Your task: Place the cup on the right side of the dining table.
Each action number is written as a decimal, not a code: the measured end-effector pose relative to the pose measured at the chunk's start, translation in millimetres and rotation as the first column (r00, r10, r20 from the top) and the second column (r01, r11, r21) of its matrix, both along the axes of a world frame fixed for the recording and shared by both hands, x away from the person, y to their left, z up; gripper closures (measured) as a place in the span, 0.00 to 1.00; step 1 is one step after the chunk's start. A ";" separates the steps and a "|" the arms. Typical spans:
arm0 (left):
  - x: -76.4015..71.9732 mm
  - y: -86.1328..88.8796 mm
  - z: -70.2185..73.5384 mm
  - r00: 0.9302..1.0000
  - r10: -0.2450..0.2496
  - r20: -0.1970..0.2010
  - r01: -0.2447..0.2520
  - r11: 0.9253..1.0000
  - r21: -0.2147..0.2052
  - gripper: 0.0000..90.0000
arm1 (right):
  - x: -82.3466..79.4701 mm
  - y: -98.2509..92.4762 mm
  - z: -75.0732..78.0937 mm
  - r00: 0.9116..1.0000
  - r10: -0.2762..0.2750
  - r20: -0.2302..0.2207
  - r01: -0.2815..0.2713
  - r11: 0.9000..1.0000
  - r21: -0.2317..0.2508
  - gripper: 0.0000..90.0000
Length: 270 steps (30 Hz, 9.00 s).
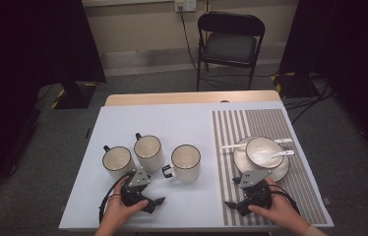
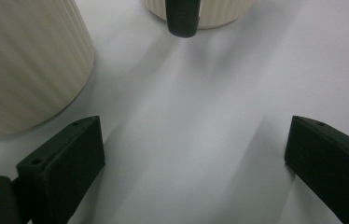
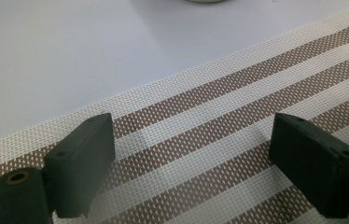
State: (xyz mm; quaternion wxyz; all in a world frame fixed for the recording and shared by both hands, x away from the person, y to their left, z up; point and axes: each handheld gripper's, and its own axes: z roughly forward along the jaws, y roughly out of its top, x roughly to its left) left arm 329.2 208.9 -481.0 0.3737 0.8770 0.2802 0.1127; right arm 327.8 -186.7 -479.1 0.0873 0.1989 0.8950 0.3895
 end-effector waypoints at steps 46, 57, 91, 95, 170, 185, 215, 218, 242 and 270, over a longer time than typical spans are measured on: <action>8.6 -17.6 37.9 0.999 -0.028 -0.017 0.030 0.994 0.105 0.19 | 50.1 40.5 51.3 0.996 0.036 -0.077 -0.048 0.987 -0.153 0.16; 12.8 -22.4 42.7 0.999 -0.042 -0.004 0.042 0.995 0.087 0.19 | 59.5 50.7 62.4 0.997 0.040 -0.071 -0.052 0.983 -0.176 0.16; 26.9 -35.7 53.3 0.998 -0.066 0.018 0.065 0.996 0.059 0.20 | 88.2 69.7 101.1 0.998 0.037 -0.054 -0.046 0.983 -0.176 0.16; 27.7 -37.1 54.4 0.998 -0.067 0.019 0.066 0.996 0.055 0.20 | 90.3 73.2 104.4 0.998 0.042 -0.048 -0.050 0.982 -0.182 0.16; 30.9 -30.3 50.0 1.000 -0.015 0.012 0.014 1.000 0.028 0.86 | 126.6 126.1 98.4 0.980 -0.078 -0.181 0.041 0.979 -0.202 0.69; 28.5 -39.0 62.4 1.000 -0.024 0.012 0.023 0.999 0.033 0.86 | 126.8 130.6 92.7 0.975 -0.090 -0.203 0.040 0.971 -0.236 0.89; 46.3 -67.7 87.6 0.998 -0.060 0.025 0.058 0.994 0.096 0.86 | 139.8 106.6 109.4 0.958 -0.179 -0.223 0.122 0.962 -0.246 0.93; 50.2 -71.5 89.1 0.998 -0.061 0.021 0.058 0.993 0.108 0.86 | 142.5 103.6 112.0 0.958 -0.189 -0.214 0.132 0.958 -0.256 0.93; 78.8 -88.6 97.2 0.999 -0.050 0.010 0.048 0.988 0.149 0.86 | 164.9 92.0 117.8 0.949 -0.227 -0.221 0.165 0.949 -0.270 0.93; 103.7 -106.4 103.6 0.999 -0.033 0.008 0.031 0.983 0.179 0.86 | 187.6 77.1 121.2 0.945 -0.245 -0.218 0.182 0.945 -0.270 0.93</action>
